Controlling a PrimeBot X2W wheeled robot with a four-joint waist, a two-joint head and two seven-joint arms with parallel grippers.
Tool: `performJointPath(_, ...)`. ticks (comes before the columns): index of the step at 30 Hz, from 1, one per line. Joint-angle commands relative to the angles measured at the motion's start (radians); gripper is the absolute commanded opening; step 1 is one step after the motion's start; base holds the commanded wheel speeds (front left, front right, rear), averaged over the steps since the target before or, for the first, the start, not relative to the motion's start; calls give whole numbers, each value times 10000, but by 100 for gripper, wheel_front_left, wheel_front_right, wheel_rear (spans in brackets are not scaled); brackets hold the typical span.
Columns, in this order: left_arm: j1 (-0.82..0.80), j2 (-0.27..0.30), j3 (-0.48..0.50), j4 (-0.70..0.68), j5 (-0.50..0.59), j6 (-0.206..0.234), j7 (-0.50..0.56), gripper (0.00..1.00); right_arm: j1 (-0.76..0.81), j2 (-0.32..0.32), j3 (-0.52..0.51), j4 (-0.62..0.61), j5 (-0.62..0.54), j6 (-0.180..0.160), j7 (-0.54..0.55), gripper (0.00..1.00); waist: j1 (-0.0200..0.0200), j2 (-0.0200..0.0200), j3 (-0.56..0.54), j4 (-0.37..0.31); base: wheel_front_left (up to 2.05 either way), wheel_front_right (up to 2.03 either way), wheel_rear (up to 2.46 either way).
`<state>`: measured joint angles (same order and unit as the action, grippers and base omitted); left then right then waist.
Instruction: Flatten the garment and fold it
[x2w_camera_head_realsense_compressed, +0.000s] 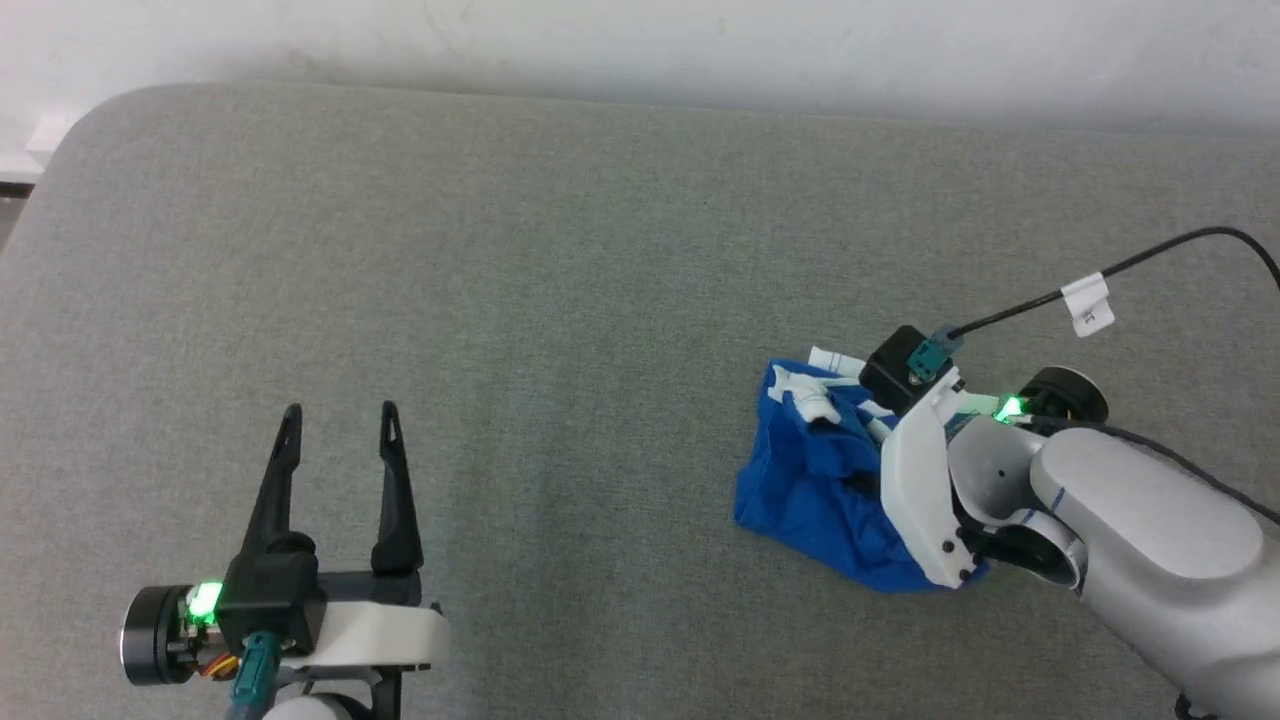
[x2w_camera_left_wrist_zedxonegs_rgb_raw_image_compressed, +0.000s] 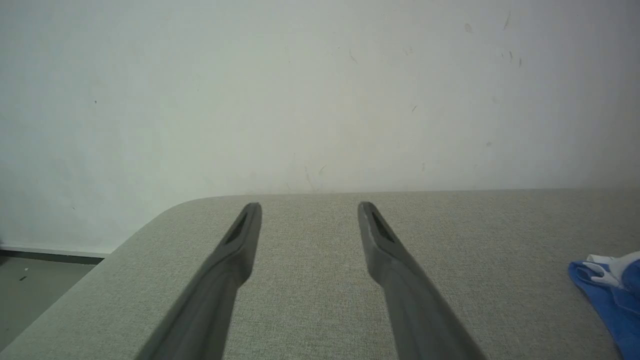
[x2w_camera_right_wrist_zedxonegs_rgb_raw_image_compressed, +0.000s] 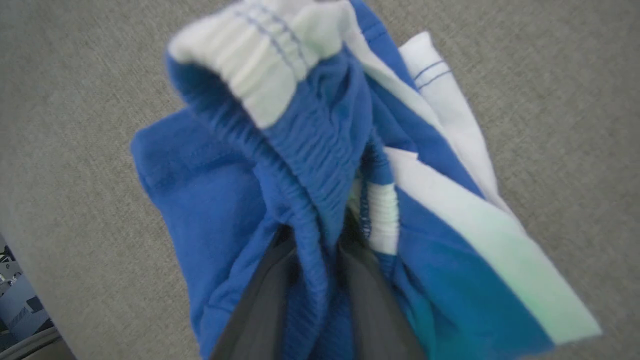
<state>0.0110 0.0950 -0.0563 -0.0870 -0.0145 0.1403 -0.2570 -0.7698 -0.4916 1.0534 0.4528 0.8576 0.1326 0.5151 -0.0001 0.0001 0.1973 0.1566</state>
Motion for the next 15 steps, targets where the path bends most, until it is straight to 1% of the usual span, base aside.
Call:
performJointPath(1, 41, -10, 70, 37, -22, -57, -47, 100, 94, 62, 169, -83, 63, -19, -394, 100, 1, -1, -318, -278, 0, 0, 0)
performJointPath(4, 203, 34, 178, 83, -22, -67, -47, 100, -47, -307, -9, -795, 104, -19, -1506, 100, 1, -1, -620, -533, 0, 0, 0)
performJointPath(7, 359, 77, 294, 104, -28, -74, -47, 100, -61, -809, -495, -1539, -27, -19, -2661, 100, 1, -1, -895, -818, 0, 0, 0)
performJointPath(9, 440, 98, 342, 82, -26, -95, -47, 100, 66, -1107, -1053, -1891, -209, -19, -3440, 100, 1, -1, -1041, -1013, 0, 0, 0)
performJointPath(11, 479, 109, 345, 84, -12, -134, -47, 100, 301, -1313, -1841, -2066, -530, -19, -4330, 100, 1, -1, -1142, -1166, 0, 0, 0)
performJointPath(12, 494, 111, 345, 79, -6, -147, -47, 100, 476, -1349, -2282, -2073, -729, -19, -4758, 100, 1, -1, -1189, -1240, 0, 0, 0)
performJointPath(13, 494, 111, 345, 79, -6, -147, -47, 100, 476, -1349, -2282, -2073, -729, -19, -4758, 100, 1, -1, -1189, -1240, 0, 0, 0)
performJointPath(15, 520, 108, 346, 87, 5, -164, -47, 100, 901, -1331, -3218, -2004, -1283, -19, -5606, 100, 1, -1, -1273, -1373, 0, 0, 0)
